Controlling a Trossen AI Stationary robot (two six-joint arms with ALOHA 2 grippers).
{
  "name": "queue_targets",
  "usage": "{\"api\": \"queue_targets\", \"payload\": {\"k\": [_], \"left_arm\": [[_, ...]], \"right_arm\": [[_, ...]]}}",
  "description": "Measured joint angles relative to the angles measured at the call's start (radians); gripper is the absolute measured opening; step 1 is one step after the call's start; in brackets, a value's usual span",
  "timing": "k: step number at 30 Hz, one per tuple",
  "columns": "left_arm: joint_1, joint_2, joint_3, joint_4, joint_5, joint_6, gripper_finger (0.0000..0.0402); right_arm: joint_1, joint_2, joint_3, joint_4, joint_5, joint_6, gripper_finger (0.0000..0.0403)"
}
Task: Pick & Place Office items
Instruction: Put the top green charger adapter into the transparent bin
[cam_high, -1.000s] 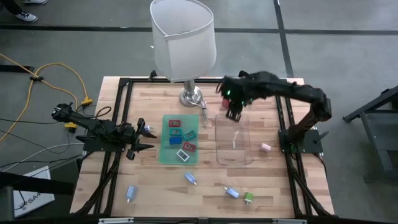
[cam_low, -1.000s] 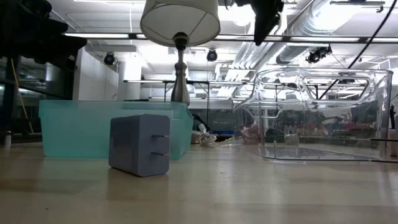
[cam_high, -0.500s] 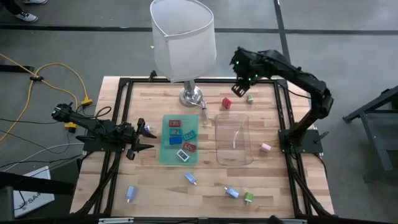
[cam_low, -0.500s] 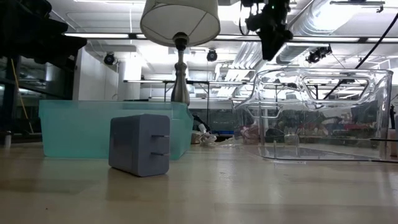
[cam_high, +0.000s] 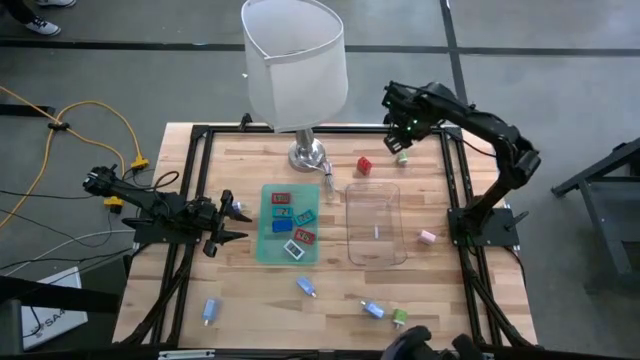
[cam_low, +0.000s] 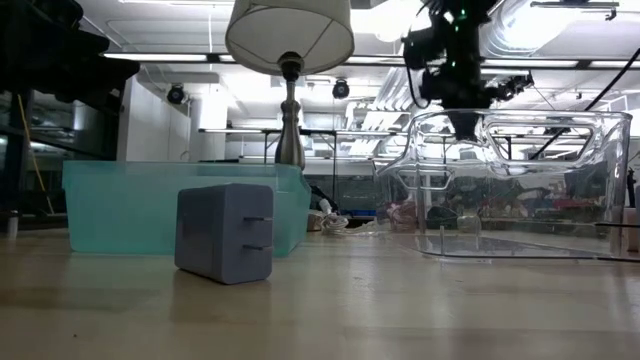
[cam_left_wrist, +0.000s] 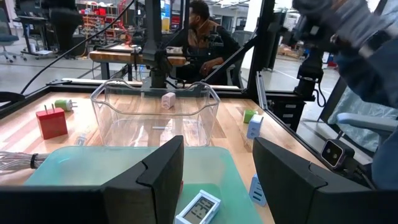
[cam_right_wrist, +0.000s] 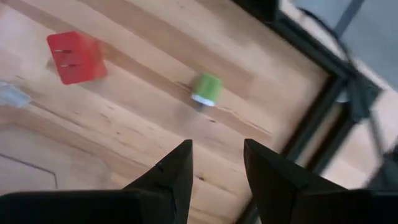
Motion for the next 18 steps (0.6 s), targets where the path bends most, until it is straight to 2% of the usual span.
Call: {"api": "queue_targets", "payload": {"k": [7, 11, 18], "left_arm": [[0.000, 0.000, 0.000, 0.000, 0.000, 0.000, 0.0186], [0.000, 0.000, 0.000, 0.000, 0.000, 0.000, 0.0186], [0.000, 0.000, 0.000, 0.000, 0.000, 0.000, 0.0186]], "right_arm": [[-0.062, -0.010, -0.161, 0.175, 0.002, 0.073, 0.0130], [-0.070, -0.020, -0.229, 0.299, 0.001, 0.064, 0.0130], [-0.070, -0.023, -0.302, 0.370, -0.004, 0.052, 0.0130]]}}
